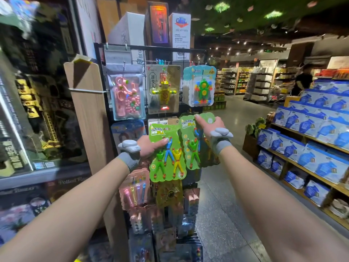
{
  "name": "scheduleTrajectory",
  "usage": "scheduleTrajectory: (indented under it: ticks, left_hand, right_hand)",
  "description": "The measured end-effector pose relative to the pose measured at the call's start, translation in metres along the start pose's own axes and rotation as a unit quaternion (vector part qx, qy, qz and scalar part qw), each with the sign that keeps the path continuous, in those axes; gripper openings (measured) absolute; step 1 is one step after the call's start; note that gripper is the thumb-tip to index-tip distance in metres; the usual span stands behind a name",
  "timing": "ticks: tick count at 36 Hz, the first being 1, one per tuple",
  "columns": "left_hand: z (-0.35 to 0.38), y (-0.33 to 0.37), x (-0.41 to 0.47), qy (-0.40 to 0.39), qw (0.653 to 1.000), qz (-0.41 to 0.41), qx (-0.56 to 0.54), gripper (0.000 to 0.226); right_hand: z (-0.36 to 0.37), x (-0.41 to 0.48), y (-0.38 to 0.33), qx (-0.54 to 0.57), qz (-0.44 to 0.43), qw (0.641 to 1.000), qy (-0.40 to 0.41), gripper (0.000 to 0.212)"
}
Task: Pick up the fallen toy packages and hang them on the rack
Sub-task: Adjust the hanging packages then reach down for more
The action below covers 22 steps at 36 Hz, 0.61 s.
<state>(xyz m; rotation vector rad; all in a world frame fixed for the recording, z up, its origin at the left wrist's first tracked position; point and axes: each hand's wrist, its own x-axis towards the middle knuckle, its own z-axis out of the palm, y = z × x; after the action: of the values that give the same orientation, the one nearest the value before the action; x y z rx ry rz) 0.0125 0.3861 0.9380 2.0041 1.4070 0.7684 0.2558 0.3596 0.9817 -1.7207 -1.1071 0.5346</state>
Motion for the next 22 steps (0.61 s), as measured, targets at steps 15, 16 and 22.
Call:
scheduleTrajectory:
  ticks: [15,16,22]
  left_hand:
    - [-0.012,-0.015,0.005,0.008,0.999,-0.016,-0.048,0.09]
    - [-0.012,-0.015,0.005,0.008,0.998,-0.018,-0.053,0.084]
    - [-0.017,-0.017,0.004,0.014,0.995,-0.039,-0.092,0.108]
  right_hand:
    - [0.007,0.024,0.012,-0.039,0.057,0.998,0.0,0.091]
    - [0.009,0.025,0.012,-0.039,0.059,0.998,-0.001,0.091]
    - [0.015,0.031,0.01,-0.037,0.044,0.998,0.001,0.089]
